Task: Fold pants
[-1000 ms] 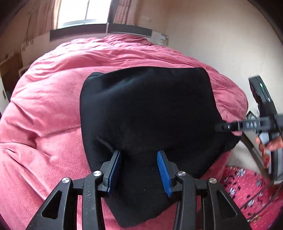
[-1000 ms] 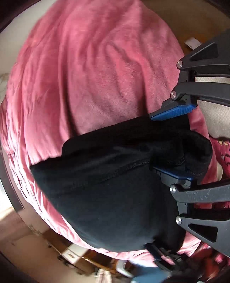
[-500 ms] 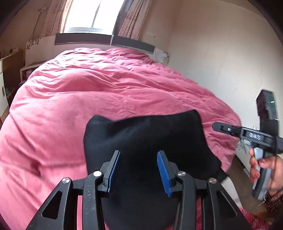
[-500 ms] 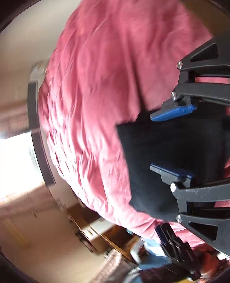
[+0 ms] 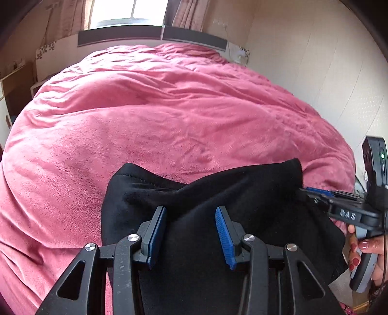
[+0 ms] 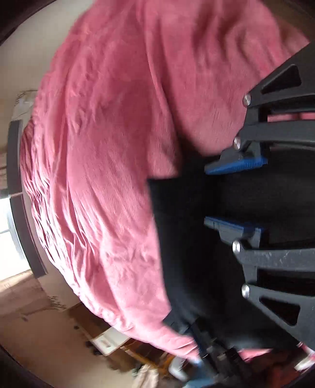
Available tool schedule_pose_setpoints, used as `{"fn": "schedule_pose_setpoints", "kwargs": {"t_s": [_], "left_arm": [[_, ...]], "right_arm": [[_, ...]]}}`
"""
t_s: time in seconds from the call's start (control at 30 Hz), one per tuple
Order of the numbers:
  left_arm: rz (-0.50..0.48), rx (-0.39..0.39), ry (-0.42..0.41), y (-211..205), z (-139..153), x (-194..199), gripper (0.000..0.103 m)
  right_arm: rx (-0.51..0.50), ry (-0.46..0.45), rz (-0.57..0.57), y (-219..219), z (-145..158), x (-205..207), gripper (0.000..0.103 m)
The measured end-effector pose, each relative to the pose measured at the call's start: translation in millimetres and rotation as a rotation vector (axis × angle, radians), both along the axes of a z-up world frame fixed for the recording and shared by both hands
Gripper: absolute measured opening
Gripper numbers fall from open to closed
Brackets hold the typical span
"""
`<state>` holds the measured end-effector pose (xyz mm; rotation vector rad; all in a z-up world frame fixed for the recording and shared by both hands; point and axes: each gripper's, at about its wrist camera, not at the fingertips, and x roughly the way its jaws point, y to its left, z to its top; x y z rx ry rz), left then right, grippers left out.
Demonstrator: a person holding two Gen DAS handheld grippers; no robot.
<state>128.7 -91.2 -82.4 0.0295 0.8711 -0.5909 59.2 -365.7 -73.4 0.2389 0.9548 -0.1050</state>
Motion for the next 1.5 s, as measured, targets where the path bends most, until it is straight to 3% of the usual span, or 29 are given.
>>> {"fn": "schedule_pose_setpoints", "kwargs": {"t_s": [0.13,0.23,0.37,0.5,0.57,0.63,0.73,0.87,1.07,1.3,1.5], "left_arm": [[0.044,-0.071,-0.017,27,8,-21,0.043],[0.043,-0.121,-0.01,49,8,-42,0.043],[0.019,-0.094,0.0,61,1,-67,0.043],[-0.021,-0.062,-0.003,64,-8,-86,0.043],[-0.041,-0.03,-0.025,62,-11,-92,0.043],[-0.056,-0.01,-0.044,61,-11,-97,0.043],[-0.038,-0.057,-0.025,69,-8,-94,0.043],[0.047,-0.186,0.075,89,-9,-75,0.05],[0.14,-0.272,0.16,108,-17,-61,0.061],[0.132,-0.262,0.164,104,-16,-60,0.062],[0.091,-0.247,0.176,95,-15,-57,0.062]], "right_arm": [[0.058,-0.064,0.014,-3,23,-35,0.046],[0.088,-0.054,0.07,5,30,-61,0.046],[0.05,0.006,0.122,26,20,-80,0.05],[-0.088,0.105,0.137,33,3,-92,0.056],[-0.08,0.149,0.109,25,-4,-95,0.065],[-0.011,0.163,0.074,14,-9,-97,0.066],[0.068,0.128,0.064,8,-6,-98,0.066],[0.121,0.061,0.051,3,4,-99,0.068],[0.037,0.078,0.061,10,8,-89,0.068],[-0.079,0.075,0.093,18,10,-78,0.074],[-0.094,0.069,0.091,16,14,-70,0.078]]}}
